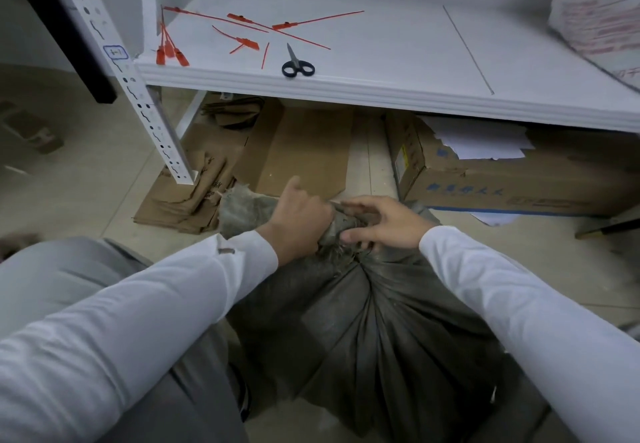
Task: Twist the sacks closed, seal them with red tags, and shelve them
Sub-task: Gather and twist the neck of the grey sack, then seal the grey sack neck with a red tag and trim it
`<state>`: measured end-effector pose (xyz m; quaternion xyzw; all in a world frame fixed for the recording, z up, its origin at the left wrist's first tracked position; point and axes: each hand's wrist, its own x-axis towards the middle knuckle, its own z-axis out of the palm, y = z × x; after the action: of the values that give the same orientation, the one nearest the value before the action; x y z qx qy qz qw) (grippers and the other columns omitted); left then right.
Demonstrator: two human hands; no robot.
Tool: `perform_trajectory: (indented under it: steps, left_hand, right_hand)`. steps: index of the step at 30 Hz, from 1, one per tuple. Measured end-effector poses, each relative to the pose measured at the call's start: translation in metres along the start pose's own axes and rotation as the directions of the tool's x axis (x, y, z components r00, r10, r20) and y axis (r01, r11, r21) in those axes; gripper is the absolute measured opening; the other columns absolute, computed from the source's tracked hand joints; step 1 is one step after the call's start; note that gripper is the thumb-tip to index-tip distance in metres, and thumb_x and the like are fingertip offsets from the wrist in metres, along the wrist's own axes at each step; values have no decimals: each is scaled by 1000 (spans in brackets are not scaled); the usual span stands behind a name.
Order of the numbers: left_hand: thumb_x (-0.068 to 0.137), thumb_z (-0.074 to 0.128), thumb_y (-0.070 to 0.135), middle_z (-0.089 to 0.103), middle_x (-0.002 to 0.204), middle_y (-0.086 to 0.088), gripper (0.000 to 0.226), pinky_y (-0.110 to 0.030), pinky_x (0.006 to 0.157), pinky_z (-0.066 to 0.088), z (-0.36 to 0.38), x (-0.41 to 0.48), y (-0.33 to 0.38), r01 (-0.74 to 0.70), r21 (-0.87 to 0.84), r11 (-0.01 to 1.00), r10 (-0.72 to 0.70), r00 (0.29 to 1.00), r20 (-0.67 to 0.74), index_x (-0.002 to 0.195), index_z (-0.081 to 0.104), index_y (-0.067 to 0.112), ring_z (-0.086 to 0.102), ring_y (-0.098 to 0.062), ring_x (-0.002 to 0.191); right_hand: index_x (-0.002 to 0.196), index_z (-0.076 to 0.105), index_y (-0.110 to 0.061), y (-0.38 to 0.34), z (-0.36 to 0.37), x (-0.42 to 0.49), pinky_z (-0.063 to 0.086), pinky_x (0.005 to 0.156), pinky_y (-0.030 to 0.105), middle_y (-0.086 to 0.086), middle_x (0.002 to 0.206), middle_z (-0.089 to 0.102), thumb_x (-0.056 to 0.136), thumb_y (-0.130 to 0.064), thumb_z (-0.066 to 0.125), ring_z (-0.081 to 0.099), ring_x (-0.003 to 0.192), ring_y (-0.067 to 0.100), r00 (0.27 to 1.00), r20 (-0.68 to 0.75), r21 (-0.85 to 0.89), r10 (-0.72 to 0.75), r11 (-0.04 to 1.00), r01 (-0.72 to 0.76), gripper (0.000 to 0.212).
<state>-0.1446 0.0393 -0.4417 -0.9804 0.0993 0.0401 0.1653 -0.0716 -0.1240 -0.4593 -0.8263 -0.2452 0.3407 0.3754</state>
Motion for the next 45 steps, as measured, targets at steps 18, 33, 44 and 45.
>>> perform_trajectory:
  steps: [18, 33, 44, 45]
  left_hand:
    - [75, 69, 57, 58, 118, 0, 53, -35, 91, 29, 1, -9, -9, 219, -529, 820, 56, 889, 454, 110, 51, 22, 50, -22, 114]
    - [80, 59, 36, 54, 66, 6, 17, -58, 109, 15, -26, 11, -30, 110, -154, 982, -91, 988, 127, 73, 53, 22, 50, -18, 64]
    - [70, 74, 54, 54, 78, 3, 42, -57, 103, 21, -28, 29, -73, 129, -392, 911, -22, 963, 267, 80, 49, 22, 50, -21, 77]
    - [68, 75, 56, 54, 78, 4, 44, -57, 103, 22, -27, 31, -76, 137, -421, 897, -14, 959, 283, 76, 47, 23, 50, -21, 79]
  right_hand:
    - [111, 46, -12, -6, 64, -3, 35, 64, 34, 7, 117, 53, 84, -31, 67, 61, 97, 33, 940, -204, -748, -273, 663, 30, 39]
    - [113, 66, -11, -110, -29, 41, 55, 87, 43, 11, 114, 62, 82, -9, 57, 63, 97, 31, 988, -123, -757, -89, 652, -36, 33]
    - [122, 60, -11, -176, -36, 154, 49, 87, 28, 10, 117, 61, 89, -9, 58, 61, 95, 25, 910, -308, -734, -278, 678, -41, 33]
    - [122, 60, -12, -176, -37, 163, 48, 86, 28, 9, 115, 62, 89, -10, 58, 60, 93, 24, 908, -318, -729, -274, 683, -49, 33]
